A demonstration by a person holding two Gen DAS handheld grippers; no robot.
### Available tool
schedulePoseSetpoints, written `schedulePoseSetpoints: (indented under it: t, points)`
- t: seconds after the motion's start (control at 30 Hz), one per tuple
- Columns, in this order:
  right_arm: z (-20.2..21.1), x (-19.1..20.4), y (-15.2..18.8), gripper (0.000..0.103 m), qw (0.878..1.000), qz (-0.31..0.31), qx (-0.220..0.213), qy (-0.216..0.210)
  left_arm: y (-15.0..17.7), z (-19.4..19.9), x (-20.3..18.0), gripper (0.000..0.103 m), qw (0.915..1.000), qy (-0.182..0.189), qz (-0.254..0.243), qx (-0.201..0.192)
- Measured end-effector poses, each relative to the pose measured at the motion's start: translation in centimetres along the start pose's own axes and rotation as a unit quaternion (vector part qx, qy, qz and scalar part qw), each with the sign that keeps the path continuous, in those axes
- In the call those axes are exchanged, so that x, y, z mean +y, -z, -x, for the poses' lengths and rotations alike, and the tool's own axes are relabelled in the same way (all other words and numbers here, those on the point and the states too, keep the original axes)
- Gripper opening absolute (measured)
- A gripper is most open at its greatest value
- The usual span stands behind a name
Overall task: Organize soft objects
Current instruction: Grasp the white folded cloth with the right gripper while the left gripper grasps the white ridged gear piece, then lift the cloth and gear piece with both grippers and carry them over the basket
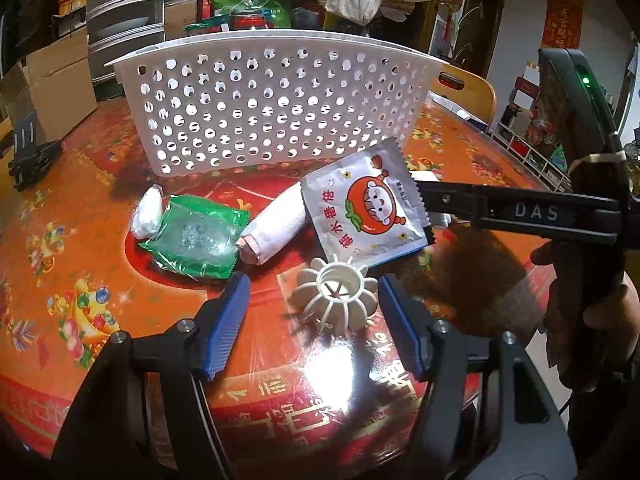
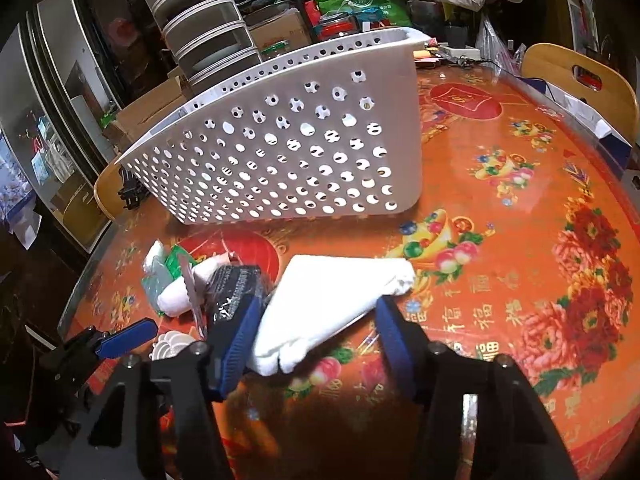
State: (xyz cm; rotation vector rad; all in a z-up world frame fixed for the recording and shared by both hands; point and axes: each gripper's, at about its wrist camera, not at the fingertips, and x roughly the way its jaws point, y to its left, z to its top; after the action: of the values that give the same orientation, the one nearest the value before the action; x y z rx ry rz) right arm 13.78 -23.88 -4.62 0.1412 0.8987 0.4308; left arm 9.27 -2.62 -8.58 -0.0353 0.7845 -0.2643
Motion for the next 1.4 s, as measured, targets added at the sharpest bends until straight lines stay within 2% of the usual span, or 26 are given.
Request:
schedulePoseSetpoints:
  t: [0.07, 0.2, 0.27, 0.7, 1.4]
  points:
    - [-0.1, 0.1, 0.1, 0.054, 1.000, 0.002, 0.001, 0.003, 0.0, 0.0, 0.0, 0.060, 1.0000, 0.005, -0.001, -0.001]
    - [-0.5, 0.0, 0.3, 0.043, 1.000, 0.003, 0.010, 0.002, 0.2, 0.1, -0.5, 0.044, 0.9999, 0.014, -0.008, -0.001]
    - [-0.5, -0.1, 0.5, 0.041, 1.000, 0.003, 0.010, 0.001, 0.2, 0.1, -0.8, 0.041, 0.9998, 0.014, -0.012, 0.001]
    - [0.4, 0.3, 1.0, 0.031, 1.000, 0.020, -0.002, 0.013, 0.6, 1.0, -0.8, 0.041, 0.9999, -0.006, -0.006, -0.011]
    - [3.5, 1.4, 0.9, 0.025, 0.998, 0.045, -0.041, 0.034, 0.3, 5.2, 1.1, 0.041, 0.9977, -0.034, 0.006, -0.058]
